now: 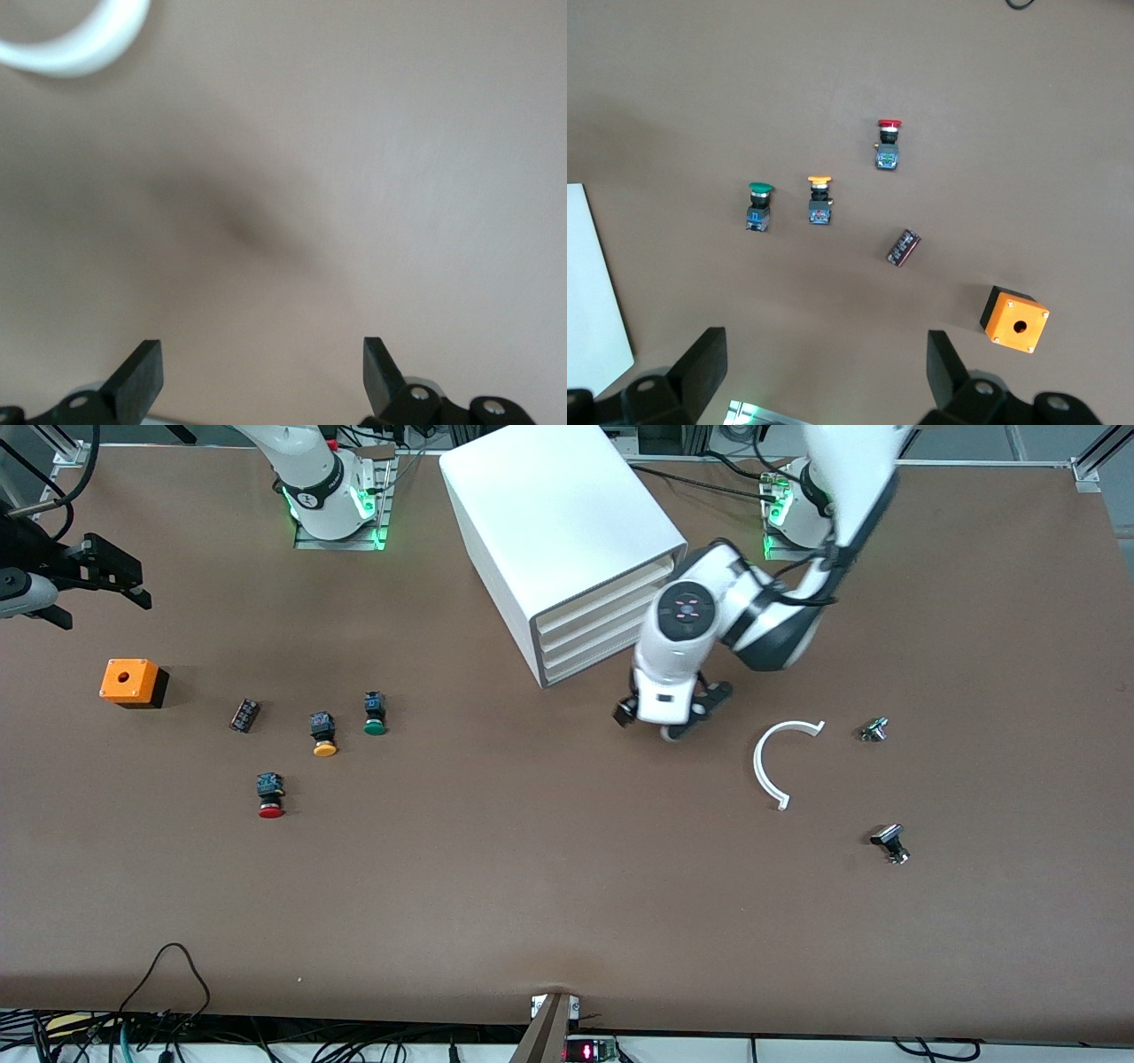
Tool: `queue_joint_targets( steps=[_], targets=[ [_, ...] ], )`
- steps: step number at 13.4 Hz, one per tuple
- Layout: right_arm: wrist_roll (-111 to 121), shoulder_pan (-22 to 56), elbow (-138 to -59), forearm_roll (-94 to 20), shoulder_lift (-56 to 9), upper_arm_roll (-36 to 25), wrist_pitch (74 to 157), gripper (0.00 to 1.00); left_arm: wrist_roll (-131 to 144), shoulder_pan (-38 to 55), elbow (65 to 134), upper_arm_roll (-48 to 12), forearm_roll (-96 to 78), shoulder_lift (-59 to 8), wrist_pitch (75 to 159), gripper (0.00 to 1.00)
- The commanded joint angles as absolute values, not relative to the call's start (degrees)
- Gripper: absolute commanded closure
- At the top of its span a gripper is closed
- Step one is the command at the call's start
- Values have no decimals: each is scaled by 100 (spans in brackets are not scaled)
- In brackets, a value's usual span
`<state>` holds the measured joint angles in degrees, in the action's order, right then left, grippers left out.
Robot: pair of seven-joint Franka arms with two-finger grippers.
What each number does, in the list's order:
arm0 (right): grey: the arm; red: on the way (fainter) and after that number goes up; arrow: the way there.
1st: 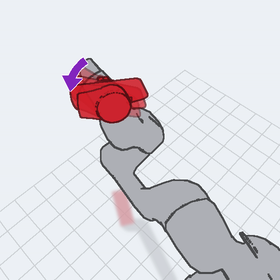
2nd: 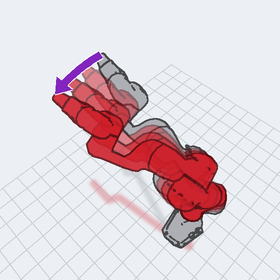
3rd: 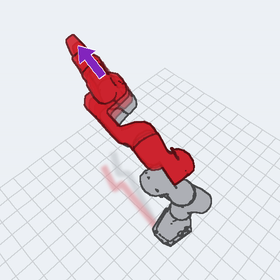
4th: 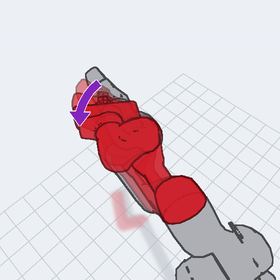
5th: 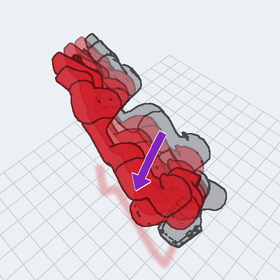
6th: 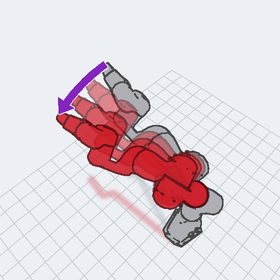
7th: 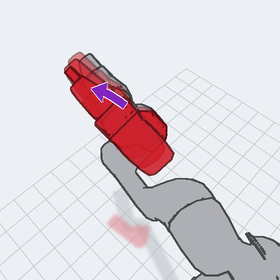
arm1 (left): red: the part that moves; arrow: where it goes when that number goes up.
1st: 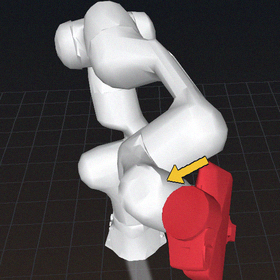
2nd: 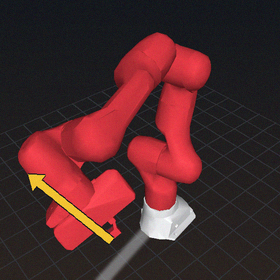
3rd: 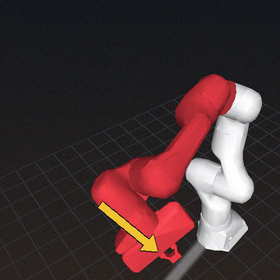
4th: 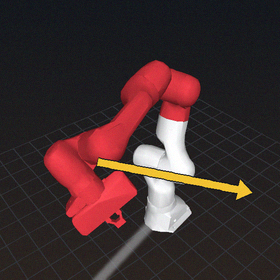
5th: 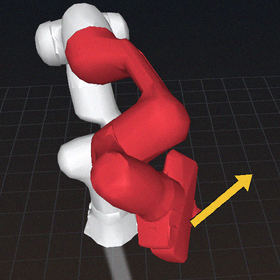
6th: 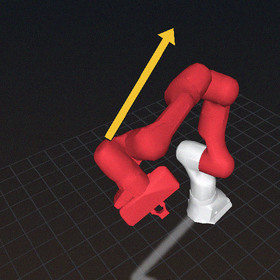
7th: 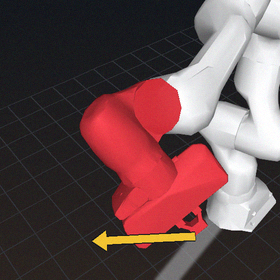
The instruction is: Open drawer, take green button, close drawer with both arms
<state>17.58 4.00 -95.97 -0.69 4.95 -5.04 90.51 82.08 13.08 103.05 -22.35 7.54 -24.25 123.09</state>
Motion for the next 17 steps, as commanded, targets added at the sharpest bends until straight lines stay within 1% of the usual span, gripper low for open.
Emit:
queue_joint_targets(
  steps=[1, 6, 12, 14, 15, 17],
  targets=[
    [1652, 396, -9378, -53, 361, -492, 9132, 0, 8288, 994, 10143, -2276, 1080, -2207, 12103, 1],
    [1644, 404, -9360, -70, 343, -483, 9123, 0, 8192, 589, 10143, -2276, 1186, -1925, 12076, 1],
    [1644, 404, -9308, -70, 334, -483, 9149, 0, 6955, 80, 10064, -2294, 1204, -1583, 11593, 1],
    [1644, 404, -9281, -70, 325, -483, 9150, 0, 6348, -17, 10046, -2215, 1134, -1407, 11365, 1],
    [1644, 404, -9281, -70, 325, -483, 9158, 0, 6137, -26, 10046, -2093, 1108, -1302, 11303, 1],
    [1644, 404, -9272, -97, 325, -483, 9158, 0, 5811, -192, 10037, -2065, 1107, -1178, 11250, 1]
  ],
)
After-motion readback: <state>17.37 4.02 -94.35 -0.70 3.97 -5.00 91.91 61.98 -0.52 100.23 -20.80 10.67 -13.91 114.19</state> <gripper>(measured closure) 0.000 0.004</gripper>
